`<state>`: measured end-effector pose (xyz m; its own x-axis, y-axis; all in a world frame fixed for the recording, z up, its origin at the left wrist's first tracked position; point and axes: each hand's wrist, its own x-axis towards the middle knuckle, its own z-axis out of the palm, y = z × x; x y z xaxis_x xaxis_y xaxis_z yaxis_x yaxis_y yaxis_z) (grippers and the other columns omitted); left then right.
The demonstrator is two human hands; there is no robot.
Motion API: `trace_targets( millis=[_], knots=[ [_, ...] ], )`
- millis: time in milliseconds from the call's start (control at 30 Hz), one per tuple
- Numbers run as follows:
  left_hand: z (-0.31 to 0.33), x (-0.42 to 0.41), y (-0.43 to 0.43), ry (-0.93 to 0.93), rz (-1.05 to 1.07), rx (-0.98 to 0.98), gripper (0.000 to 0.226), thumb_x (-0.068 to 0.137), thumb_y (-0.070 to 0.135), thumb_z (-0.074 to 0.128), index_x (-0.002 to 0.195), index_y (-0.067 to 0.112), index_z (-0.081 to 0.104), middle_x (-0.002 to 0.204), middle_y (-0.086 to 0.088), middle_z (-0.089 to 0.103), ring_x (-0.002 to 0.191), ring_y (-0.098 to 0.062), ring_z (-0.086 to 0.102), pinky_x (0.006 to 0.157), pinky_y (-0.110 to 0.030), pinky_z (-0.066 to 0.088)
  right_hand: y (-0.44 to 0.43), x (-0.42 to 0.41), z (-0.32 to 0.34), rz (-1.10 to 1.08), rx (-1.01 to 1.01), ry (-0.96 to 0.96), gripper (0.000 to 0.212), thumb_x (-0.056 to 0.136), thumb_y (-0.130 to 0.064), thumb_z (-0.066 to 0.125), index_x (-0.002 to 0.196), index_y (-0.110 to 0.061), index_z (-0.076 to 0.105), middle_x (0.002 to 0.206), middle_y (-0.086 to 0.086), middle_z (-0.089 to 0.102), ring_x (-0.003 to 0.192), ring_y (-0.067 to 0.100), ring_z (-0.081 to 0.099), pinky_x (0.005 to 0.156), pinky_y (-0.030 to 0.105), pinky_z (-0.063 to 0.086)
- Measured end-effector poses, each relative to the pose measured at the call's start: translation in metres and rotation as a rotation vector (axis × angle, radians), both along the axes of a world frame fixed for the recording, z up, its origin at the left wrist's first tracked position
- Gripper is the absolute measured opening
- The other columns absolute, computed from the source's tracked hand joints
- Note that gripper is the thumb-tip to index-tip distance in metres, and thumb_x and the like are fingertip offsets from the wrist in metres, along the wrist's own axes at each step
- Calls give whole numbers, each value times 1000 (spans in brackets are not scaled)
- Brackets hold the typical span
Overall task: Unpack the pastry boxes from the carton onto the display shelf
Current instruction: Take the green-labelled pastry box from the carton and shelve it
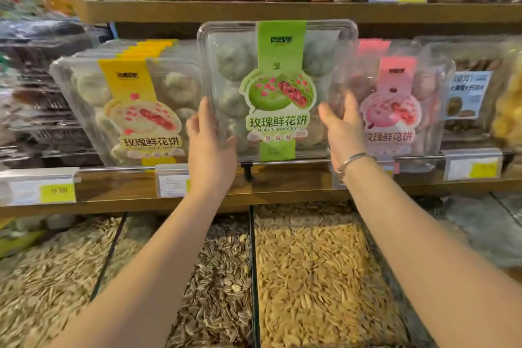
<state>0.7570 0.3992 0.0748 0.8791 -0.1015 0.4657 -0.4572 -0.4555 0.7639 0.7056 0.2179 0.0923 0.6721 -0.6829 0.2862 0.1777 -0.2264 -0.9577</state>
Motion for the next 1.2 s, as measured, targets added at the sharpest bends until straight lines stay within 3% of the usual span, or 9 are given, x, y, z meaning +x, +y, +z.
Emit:
trace_targets(
  millis=[100, 233, 367, 433, 633, 833, 1000, 1067, 1200],
  knots=[
    [-5, 3, -3, -23, 43, 52, 82, 89, 11, 61, 152, 21, 10, 136, -12, 30, 110, -26, 44, 82, -23, 32, 0, 3, -7, -112, -155, 80, 63, 91, -32, 52, 146, -25, 23, 150, -1, 34, 136, 20, 34, 113, 45, 26],
    [-6, 3, -8, -71, 54, 126, 80, 90, 8, 57, 152, 25, 9, 131, -13, 33, 101, -34, 49, 77, -36, 44, 4, 4, -12, -162, -257, 77, 69, 91, -15, 55, 148, -18, 16, 154, 5, 24, 142, 19, 22, 115, 34, 18],
    [-9, 0, -8, -82, 86, 155, 71, 90, 7, 54, 150, 26, 21, 135, -10, 33, 108, -32, 48, 68, -37, 43, 3, 11, -20, -276, -332, 164, 72, 88, -26, 57, 148, -28, 16, 155, 9, 22, 142, 29, 19, 113, 52, 23],
    [-10, -2, -9, -81, 95, 167, 69, 89, 8, 55, 148, 24, 24, 137, -9, 32, 113, -31, 46, 67, -36, 40, 3, 10, -21, -322, -353, 253, 72, 88, -27, 58, 148, -29, 17, 154, 12, 20, 141, 32, 18, 112, 52, 22],
    [-15, -1, -12, -57, 179, 275, 73, 87, 17, 64, 147, 26, 24, 143, 0, 33, 128, -31, 29, 73, -32, 34, 1, 4, -25, -231, -353, 202, 74, 89, -20, 57, 149, -24, 15, 155, 14, 19, 144, 28, 16, 117, 42, 18],
    [-30, -2, -16, -93, 166, 312, 62, 87, 14, 59, 143, 21, 32, 135, -13, 32, 120, -34, 31, 73, -33, 36, 2, -5, -20, -235, -499, 340, 74, 93, -25, 51, 150, -25, 4, 154, 20, 14, 143, 33, 18, 112, 43, 25],
    [-42, 1, -19, -143, 144, 280, 60, 88, 22, 61, 142, 23, 35, 147, -17, 21, 129, -40, 23, 94, -49, 43, -1, -11, -20, -242, -696, 454, 70, 96, -28, 44, 150, -20, -2, 154, 19, 19, 124, 38, 46, 84, 43, 46],
    [-42, 4, -20, -139, 158, 243, 68, 86, 27, 64, 145, 24, 30, 153, -17, 10, 136, -42, 13, 98, -52, 40, -4, -11, -22, -252, -763, 494, 69, 97, -30, 40, 150, -19, -4, 153, 19, 24, 113, 39, 56, 65, 36, 40],
    [-34, 19, -14, -116, 174, 236, 89, 80, 50, 66, 150, 25, 16, 158, -17, -10, 143, -43, -6, 112, -61, 19, -7, -12, -24, -261, -788, 519, 71, 97, -31, 41, 150, -20, -5, 148, 20, 36, 96, 38, 62, 59, 31, 33]
  ],
)
